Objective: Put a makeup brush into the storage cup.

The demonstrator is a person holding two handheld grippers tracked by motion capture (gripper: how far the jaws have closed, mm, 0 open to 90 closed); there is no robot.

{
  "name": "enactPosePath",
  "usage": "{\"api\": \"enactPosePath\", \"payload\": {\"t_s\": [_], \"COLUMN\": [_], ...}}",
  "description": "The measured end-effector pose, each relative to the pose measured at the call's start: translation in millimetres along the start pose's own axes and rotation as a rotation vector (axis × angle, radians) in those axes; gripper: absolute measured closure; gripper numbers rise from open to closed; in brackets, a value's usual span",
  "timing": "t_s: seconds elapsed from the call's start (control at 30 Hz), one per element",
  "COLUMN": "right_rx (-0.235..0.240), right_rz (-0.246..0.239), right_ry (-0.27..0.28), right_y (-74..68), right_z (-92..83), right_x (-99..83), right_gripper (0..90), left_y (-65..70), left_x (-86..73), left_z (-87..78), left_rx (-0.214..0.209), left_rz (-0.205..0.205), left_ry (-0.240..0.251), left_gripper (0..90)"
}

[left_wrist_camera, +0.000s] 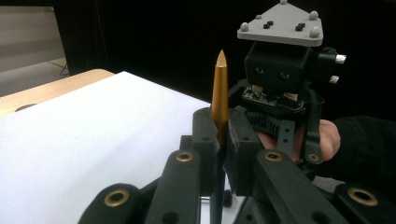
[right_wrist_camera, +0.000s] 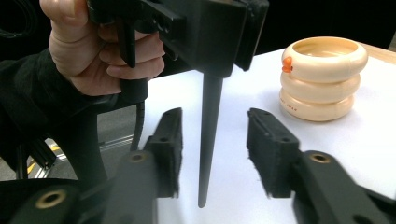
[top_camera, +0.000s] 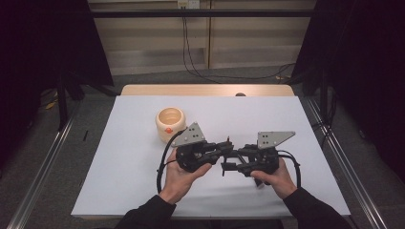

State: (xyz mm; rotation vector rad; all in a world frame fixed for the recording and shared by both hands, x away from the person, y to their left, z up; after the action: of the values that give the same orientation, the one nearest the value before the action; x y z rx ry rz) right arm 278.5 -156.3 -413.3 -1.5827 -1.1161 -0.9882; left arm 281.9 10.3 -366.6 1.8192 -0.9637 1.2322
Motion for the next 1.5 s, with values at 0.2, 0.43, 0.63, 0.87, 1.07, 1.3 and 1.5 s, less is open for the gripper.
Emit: {"api": "enactPosePath", "payload": {"t_s": [0.2,0.43,0.63,0.87,1.07,1.3,1.5], "right_rx": [-0.037,-0.057,-0.064,-0.086,-0.119,-0.14,-0.147], "right_rz": [-0.006,-0.005,-0.004,-0.017,-0.016,-0.028,-0.022], "right_ry": [0.003,0.007,0.012,0.022,0.007,0.009,0.027], "right_y": [1.0,1.6,1.8,3.0,4.7,3.5,4.6], "right_z": [-1.9,-1.5,0.0,-3.4,-4.1,-6.8,-11.6], "right_x": [0.5,0.7,1.6,2.4,0.6,1.2,1.2], "right_gripper": [37.2,23.0,10.1,2.4,3.9,3.1,1.7], "left_y": [-5.1,-8.3,-7.1,-7.6,-9.1,-14.4,-23.6], "left_x": [2.2,3.6,4.3,4.7,5.3,6.1,7.4], "left_z": [-3.9,-6.5,-6.6,-7.0,-7.8,-11.8,-19.4], "left_rx": [0.015,0.025,0.03,0.028,0.028,0.04,0.069], "left_rz": [-0.012,-0.006,-0.009,-0.015,-0.032,-0.036,-0.043], "left_ry": [0.004,0.005,0.007,0.006,0.009,0.013,0.021], "left_gripper": [83.9,83.9,83.9,83.9,83.9,83.9,83.8]}}
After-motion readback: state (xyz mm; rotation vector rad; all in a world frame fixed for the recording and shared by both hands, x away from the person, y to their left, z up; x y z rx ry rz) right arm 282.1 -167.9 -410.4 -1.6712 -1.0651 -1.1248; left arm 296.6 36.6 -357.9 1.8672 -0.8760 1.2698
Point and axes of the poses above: each handheld gripper's, and its own axes: z roughly forward along the jaws, x roughly out of its top, y roughly to its right, the point moved 4 cm from there along z, roughly forward along the jaws, and after that the axes turned 8 degrees about x, right-handed, at the moved point
